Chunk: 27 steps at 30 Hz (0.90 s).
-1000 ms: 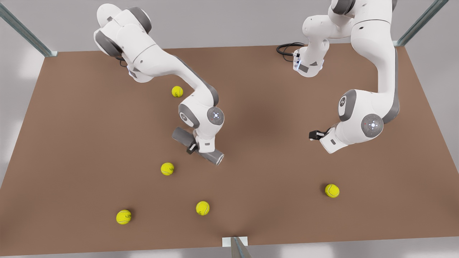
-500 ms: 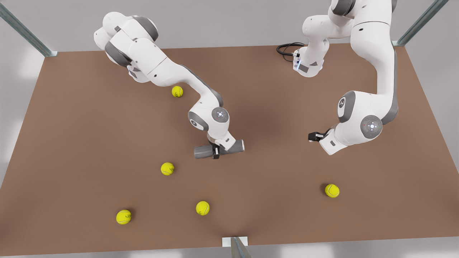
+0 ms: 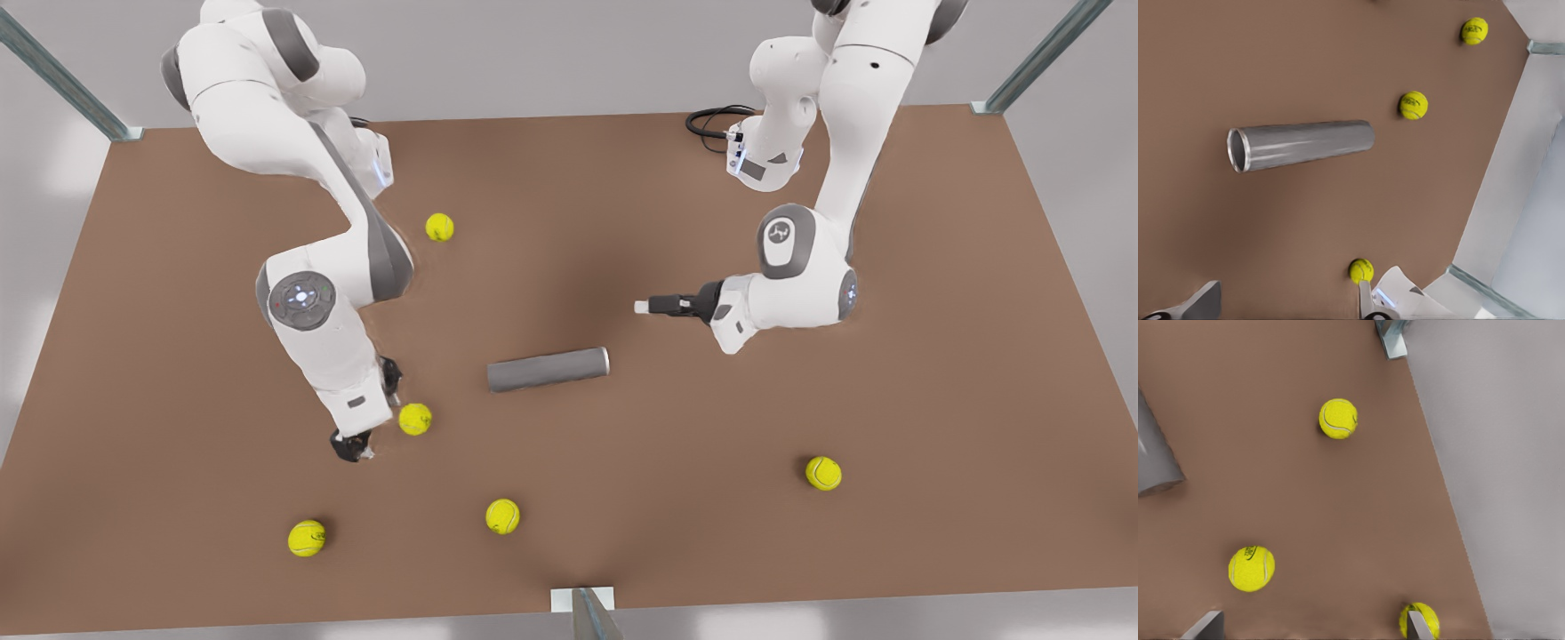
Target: Put the tennis tube upright
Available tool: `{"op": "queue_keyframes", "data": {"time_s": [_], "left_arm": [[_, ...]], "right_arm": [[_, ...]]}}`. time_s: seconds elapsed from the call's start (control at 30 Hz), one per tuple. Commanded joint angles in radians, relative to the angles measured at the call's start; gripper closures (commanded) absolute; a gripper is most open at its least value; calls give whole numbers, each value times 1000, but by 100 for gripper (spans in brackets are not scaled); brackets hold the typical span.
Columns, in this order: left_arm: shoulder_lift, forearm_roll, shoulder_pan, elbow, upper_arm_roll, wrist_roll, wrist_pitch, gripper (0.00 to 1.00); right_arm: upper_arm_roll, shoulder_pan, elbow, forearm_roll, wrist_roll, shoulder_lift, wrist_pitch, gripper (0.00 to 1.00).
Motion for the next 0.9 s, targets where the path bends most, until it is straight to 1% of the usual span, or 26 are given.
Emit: {"op": "queue_keyframes", "data": {"time_s": [0.0,0.07,0.1,0.13,0.2,0.23,0.37,0.43,0.47,0.57,0.6,0.83,0.87], "left_arm": [[7,-241,-5,-43,-50,156,295,0],[41,-243,-25,-42,-52,181,367,0],[70,-244,-27,-35,-52,216,386,0],[101,-243,-27,-32,-52,257,413,0],[139,-236,-62,-34,-51,304,490,0],[155,-235,-64,-35,-51,325,495,0],[190,-230,-64,-34,-44,376,496,0],[233,-227,-62,-6,-41,405,499,0],[267,-226,-64,0,-43,428,550,0],[291,-227,-64,18,-46,437,551,0],[294,-233,-64,20,-49,437,550,0],[297,-252,-97,7,-66,439,548,0],[314,-250,-99,11,-66,452,548,0]], "right_arm": [[-55,-46,57,56,-44,-64,-431,0],[-61,-137,-92,118,379,-193,-427,0],[-62,-146,-118,121,623,-207,-424,0],[-62,-149,-169,153,777,-234,-375,0],[-64,-226,-347,230,814,-328,-229,0],[-70,-226,-347,227,936,-330,-243,0],[-73,-224,-284,196,940,-301,-275,0],[-74,-224,-261,197,946,-282,-275,0],[-75,-224,-261,197,941,-282,-275,0],[-75,-227,-267,197,951,-281,-280,0],[-76,-229,-264,197,954,-279,-309,0],[-76,-255,-265,202,937,-270,-310,0],[-76,-258,-261,204,938,-259,-301,0]]}}
